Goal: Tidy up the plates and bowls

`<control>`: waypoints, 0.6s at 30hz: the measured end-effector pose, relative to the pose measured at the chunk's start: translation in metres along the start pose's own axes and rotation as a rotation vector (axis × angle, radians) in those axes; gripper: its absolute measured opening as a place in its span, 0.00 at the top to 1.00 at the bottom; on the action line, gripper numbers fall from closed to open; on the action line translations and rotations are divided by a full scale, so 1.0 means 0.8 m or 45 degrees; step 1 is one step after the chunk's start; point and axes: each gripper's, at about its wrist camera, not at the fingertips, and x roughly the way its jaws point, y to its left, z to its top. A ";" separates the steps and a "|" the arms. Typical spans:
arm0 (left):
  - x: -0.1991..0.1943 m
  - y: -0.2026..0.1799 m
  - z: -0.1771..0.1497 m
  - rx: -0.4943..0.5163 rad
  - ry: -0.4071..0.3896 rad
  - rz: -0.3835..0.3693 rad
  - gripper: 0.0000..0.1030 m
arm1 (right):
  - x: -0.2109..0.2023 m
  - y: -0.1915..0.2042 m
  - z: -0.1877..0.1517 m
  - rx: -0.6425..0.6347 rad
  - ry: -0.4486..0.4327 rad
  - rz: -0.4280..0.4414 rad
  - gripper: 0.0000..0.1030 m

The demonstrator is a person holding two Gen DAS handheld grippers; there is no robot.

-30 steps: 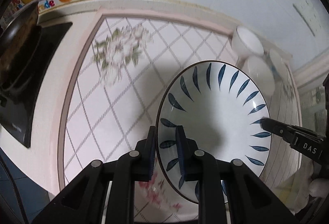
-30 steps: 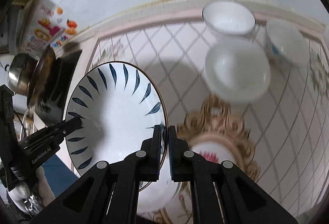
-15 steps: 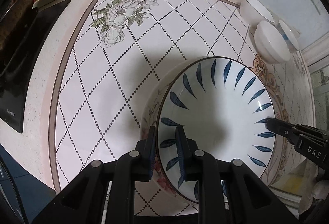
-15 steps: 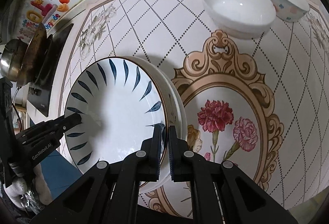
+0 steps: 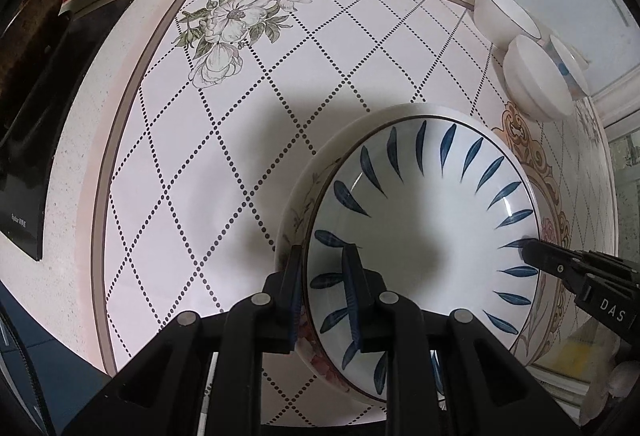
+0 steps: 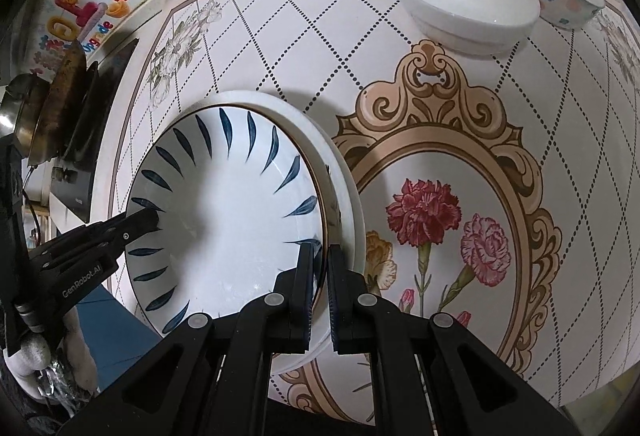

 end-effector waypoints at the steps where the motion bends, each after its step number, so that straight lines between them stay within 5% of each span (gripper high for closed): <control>1: 0.000 0.000 0.000 -0.002 0.003 0.001 0.84 | 0.000 0.000 0.000 0.001 0.000 0.000 0.93; 18: 0.008 0.010 0.004 -0.078 0.132 -0.085 0.83 | 0.001 -0.015 0.005 0.107 0.040 0.082 0.90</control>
